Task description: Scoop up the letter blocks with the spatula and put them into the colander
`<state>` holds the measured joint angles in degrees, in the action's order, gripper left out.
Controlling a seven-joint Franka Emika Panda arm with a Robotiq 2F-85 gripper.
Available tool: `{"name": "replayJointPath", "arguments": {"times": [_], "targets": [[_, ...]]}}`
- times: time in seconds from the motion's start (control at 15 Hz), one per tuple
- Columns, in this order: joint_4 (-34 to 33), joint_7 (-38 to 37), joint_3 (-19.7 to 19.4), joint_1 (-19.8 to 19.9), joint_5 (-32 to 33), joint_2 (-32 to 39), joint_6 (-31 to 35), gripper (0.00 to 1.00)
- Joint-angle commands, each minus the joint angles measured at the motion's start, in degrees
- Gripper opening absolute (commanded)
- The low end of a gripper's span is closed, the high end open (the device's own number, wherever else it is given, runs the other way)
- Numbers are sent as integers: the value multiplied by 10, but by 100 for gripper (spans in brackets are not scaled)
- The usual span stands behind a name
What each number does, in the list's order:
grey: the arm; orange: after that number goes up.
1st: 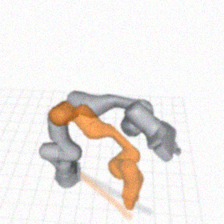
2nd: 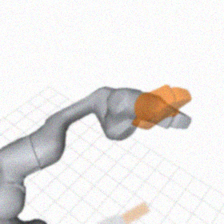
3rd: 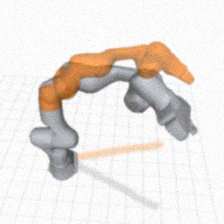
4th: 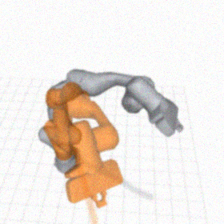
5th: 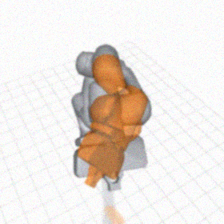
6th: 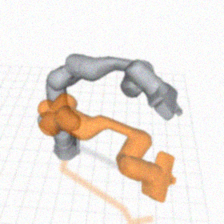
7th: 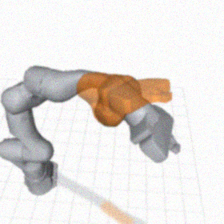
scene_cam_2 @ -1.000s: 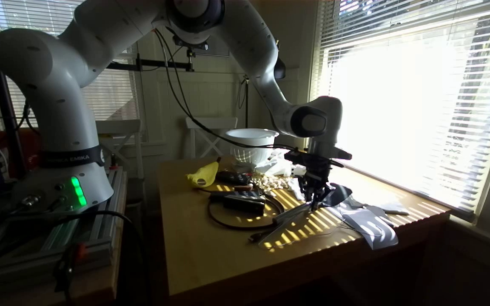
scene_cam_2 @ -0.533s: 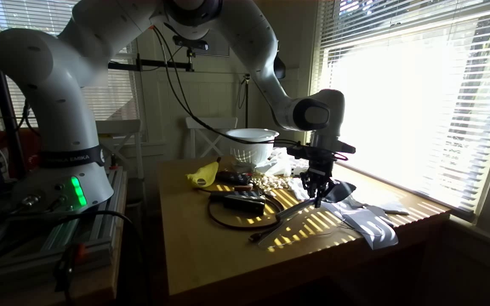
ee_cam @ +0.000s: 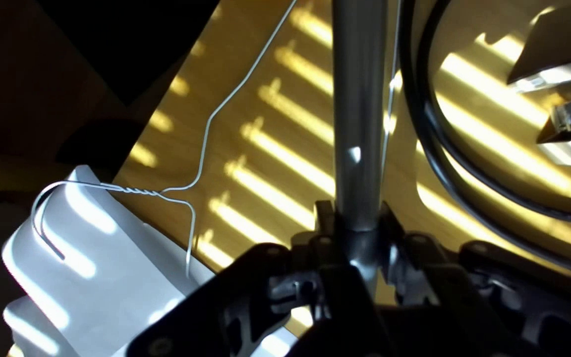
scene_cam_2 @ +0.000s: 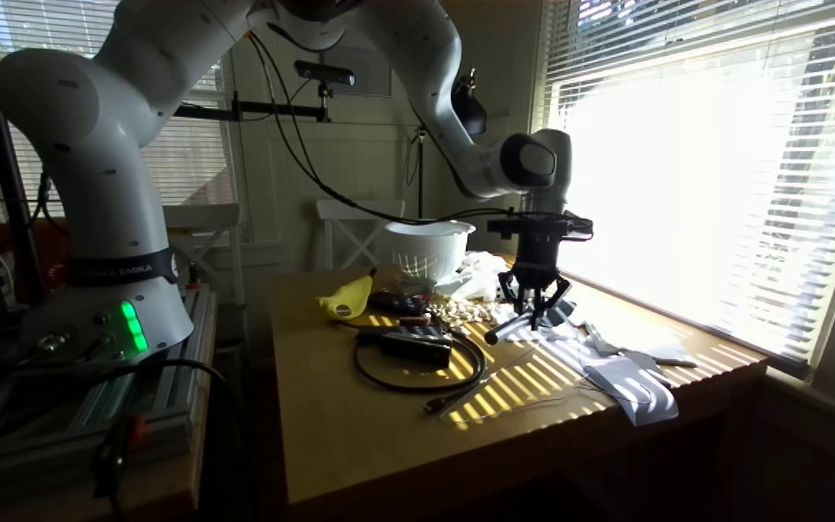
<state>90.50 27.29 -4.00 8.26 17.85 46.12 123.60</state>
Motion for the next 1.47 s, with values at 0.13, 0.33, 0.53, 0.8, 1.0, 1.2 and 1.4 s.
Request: {"name": "replayJointPath", "arguments": {"times": [0.13,0.33,0.53,0.8,1.0,1.2,1.4], "targets": [[38,44,-18,-33,108,-6,-13,6],[53,66,-28,-44,171,-9,-5,6],[36,46,-13,-31,139,4,-8,22],[47,40,-15,-39,151,-2,1,6],[65,26,-19,-59,173,-7,11,6],[89,4,-32,-91,237,-16,17,6],[97,-30,-45,-120,330,-11,-3,6]]}}
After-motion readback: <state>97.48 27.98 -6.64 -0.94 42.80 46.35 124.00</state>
